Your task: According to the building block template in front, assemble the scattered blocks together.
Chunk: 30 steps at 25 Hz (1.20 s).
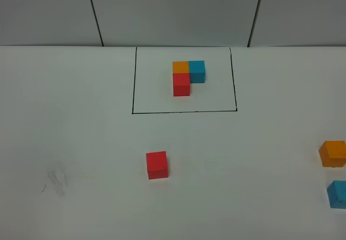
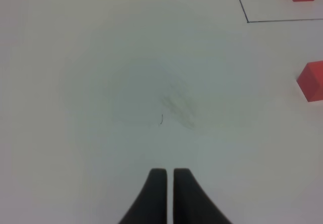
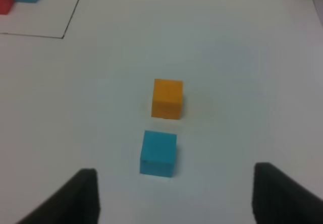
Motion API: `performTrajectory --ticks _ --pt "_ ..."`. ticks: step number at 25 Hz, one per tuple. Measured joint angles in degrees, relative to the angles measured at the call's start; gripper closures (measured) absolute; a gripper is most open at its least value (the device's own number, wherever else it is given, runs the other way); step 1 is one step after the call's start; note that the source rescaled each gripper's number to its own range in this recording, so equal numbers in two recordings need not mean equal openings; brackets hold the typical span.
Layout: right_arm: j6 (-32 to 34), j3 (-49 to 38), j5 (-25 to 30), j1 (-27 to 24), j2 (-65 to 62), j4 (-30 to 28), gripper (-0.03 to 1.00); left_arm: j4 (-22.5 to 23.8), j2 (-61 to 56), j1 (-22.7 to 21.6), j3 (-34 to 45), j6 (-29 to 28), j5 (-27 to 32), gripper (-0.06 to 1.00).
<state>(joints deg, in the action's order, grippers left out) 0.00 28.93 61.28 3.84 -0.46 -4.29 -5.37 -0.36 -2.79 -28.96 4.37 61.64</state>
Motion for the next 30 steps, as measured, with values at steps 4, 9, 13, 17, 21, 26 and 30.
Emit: performTrajectory --ticks 4,9,13,17,21,26,30 --pt "0.00 0.58 -0.05 0.00 1.76 1.07 0.11 0.00 0.00 0.00 0.00 0.00 0.00 0.94" --pt "-0.51 5.29 -1.81 0.00 7.60 1.08 0.11 0.00 0.00 0.00 0.00 0.00 0.00 0.94" --pt "-2.47 9.84 -2.61 0.00 14.00 0.21 0.11 0.00 0.00 0.00 0.00 0.00 0.00 0.94" --pt "-2.86 13.72 -4.53 0.00 20.88 0.15 0.11 0.00 0.00 0.00 0.00 0.00 0.00 0.94" --pt "-2.93 15.92 -5.31 0.00 28.45 0.21 0.11 0.00 0.00 0.00 0.00 0.00 0.00 0.94" --pt "-2.93 16.24 -8.16 0.00 37.65 0.41 0.11 0.00 0.00 0.00 0.00 0.00 0.00 0.94" --pt "-2.88 16.24 -11.39 0.00 44.19 0.87 0.11 0.00 0.00 0.00 0.00 0.00 0.00 0.94"
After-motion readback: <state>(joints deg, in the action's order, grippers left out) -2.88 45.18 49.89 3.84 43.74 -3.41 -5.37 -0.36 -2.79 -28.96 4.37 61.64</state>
